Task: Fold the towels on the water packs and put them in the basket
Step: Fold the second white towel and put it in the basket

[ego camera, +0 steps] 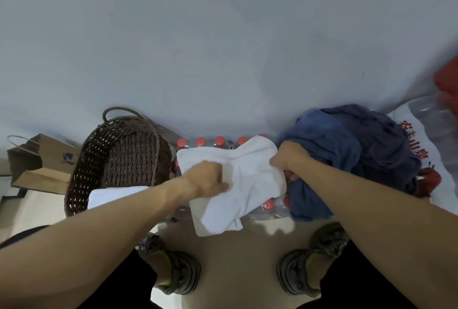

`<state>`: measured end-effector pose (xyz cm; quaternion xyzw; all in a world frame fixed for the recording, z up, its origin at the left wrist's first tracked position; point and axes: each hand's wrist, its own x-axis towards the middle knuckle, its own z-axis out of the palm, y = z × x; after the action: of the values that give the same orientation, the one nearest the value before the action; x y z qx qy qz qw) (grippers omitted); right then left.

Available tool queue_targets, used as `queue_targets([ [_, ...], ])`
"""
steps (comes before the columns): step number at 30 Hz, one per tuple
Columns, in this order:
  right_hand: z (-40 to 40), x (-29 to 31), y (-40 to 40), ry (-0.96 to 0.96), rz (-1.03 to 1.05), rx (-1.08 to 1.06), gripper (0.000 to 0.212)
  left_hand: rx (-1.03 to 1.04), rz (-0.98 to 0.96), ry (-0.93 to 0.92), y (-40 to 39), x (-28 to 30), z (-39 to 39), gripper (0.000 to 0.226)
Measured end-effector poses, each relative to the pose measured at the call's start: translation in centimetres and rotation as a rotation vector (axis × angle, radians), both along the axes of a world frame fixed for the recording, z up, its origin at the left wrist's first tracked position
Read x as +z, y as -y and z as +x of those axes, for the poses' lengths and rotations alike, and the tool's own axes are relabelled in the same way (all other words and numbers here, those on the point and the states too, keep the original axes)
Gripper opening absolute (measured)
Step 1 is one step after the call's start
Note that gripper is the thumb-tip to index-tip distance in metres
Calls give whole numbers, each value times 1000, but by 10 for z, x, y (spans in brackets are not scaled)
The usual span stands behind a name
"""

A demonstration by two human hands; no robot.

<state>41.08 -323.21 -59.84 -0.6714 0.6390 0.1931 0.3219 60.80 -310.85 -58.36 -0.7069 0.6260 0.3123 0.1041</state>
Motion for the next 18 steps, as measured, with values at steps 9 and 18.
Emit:
queue_targets([
  [9,-4,-11,-47,130,175,476,60,142,-145,-7,-74,-42,-30,36],
  [18,13,-5,-46,84,137,698,37,229,-27,-165,-17,13,35,13],
])
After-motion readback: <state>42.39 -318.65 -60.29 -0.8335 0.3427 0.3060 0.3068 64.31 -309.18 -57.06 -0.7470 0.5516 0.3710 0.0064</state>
